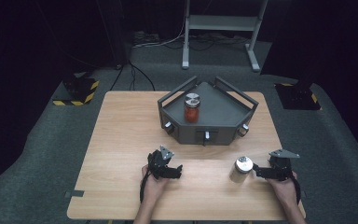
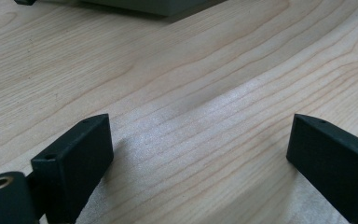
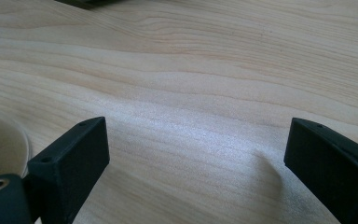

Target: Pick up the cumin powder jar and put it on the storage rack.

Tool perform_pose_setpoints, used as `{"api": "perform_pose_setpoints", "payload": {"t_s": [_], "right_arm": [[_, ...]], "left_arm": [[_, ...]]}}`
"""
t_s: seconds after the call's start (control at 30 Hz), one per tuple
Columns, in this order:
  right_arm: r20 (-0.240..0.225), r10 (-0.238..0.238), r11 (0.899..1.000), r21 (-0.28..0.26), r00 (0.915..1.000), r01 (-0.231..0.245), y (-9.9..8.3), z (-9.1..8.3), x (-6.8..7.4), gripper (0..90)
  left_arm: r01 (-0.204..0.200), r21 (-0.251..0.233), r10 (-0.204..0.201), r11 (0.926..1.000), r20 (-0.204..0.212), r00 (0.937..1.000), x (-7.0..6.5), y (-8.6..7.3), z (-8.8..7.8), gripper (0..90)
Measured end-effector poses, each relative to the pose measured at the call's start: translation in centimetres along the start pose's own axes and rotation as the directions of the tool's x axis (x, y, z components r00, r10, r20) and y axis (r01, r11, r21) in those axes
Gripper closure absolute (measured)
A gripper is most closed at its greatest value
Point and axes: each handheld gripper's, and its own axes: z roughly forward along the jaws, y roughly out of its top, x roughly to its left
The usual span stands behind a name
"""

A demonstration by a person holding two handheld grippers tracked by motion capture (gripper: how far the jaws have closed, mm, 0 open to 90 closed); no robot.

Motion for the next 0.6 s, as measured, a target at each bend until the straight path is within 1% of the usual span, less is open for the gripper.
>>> {"api": "perform_pose_setpoints", "payload": {"t_s": [0.13,0.3,0.37,0.43,0.47,0.53,0.57,0.6], "right_arm": [[-0.004,0.003,1.000,-0.009,1.0000,-0.004,-0.5,-0.6,-0.2,7.0],[-0.021,0.010,1.000,-0.016,0.9997,-0.010,-1.2,-1.3,-0.5,7.3],[-0.036,0.008,1.000,-0.025,0.9993,-0.009,-1.7,-1.8,-0.6,7.4],[-0.039,0.007,0.999,-0.033,0.9992,-0.008,-1.9,-2.0,-0.6,7.4],[-0.054,0.008,0.999,-0.050,0.9985,-0.010,-2.4,-2.3,-0.7,7.7],[-0.063,0.009,0.999,-0.053,0.9980,-0.012,-2.6,-2.5,-0.7,7.7],[-0.077,-0.001,0.998,-0.057,0.9970,-0.003,-3.0,-2.8,-0.7,7.7],[-0.077,-0.001,0.998,-0.057,0.9970,-0.003,-3.0,-2.8,-0.7,7.7]], "left_arm": [[0.000,0.000,0.000,1.0000,0.000,1.0000,0.0,0.0,0.0,7.1],[0.000,0.000,0.000,1.0000,0.000,1.0000,0.0,0.0,0.0,7.1],[0.000,0.000,0.000,1.0000,0.000,1.0000,0.0,0.0,0.0,7.1],[0.000,0.000,0.000,1.0000,0.000,1.0000,0.0,0.0,0.0,7.1],[0.000,0.000,0.000,1.0000,0.000,1.0000,0.0,0.0,0.0,7.1],[0.000,0.000,0.000,1.0000,0.000,1.0000,0.0,0.0,0.0,7.1],[0.000,0.000,0.000,1.0000,0.000,1.0000,0.0,0.0,0.0,7.1],[0.000,0.000,0.000,1.0000,0.000,1.0000,0.0,0.0,0.0,7.1]]}}
